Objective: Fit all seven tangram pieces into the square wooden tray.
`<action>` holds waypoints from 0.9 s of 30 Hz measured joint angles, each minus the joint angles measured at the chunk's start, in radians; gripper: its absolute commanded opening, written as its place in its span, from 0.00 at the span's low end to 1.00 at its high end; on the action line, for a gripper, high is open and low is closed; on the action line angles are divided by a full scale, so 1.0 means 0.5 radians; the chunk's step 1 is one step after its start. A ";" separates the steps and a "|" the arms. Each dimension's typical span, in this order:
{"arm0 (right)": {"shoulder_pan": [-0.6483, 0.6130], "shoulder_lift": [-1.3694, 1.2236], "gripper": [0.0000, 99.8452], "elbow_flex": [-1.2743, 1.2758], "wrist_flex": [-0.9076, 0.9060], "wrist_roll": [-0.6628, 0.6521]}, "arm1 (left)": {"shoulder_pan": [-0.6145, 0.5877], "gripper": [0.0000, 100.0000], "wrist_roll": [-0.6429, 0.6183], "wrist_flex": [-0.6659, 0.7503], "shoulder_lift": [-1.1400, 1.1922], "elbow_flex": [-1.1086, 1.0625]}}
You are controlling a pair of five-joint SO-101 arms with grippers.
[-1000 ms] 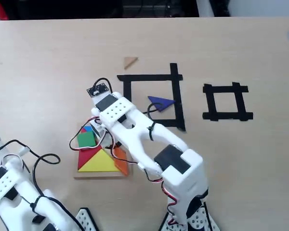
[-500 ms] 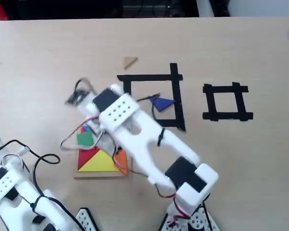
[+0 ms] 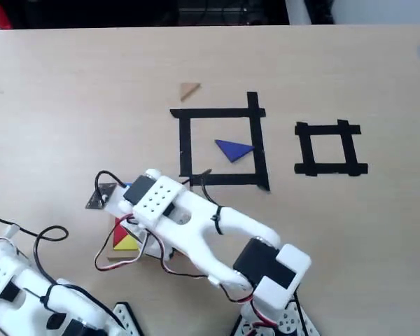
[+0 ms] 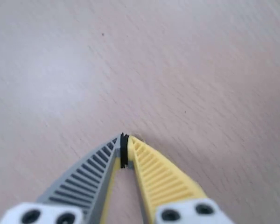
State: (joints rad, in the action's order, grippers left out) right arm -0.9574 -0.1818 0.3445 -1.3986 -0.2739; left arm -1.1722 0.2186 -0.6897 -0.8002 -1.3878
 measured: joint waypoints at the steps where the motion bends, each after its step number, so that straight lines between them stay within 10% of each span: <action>1: 0.003 0.000 0.01 0.015 0.025 0.003 | 0.000 0.03 0.000 0.000 0.000 0.000; 27: 0.089 0.000 0.01 0.080 0.172 -0.160 | -0.012 0.03 0.000 0.000 0.000 0.000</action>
State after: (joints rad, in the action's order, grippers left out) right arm -0.9129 -0.1818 0.3844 -1.3126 -0.3537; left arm -1.1784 0.2186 -0.6897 -0.8002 -1.3878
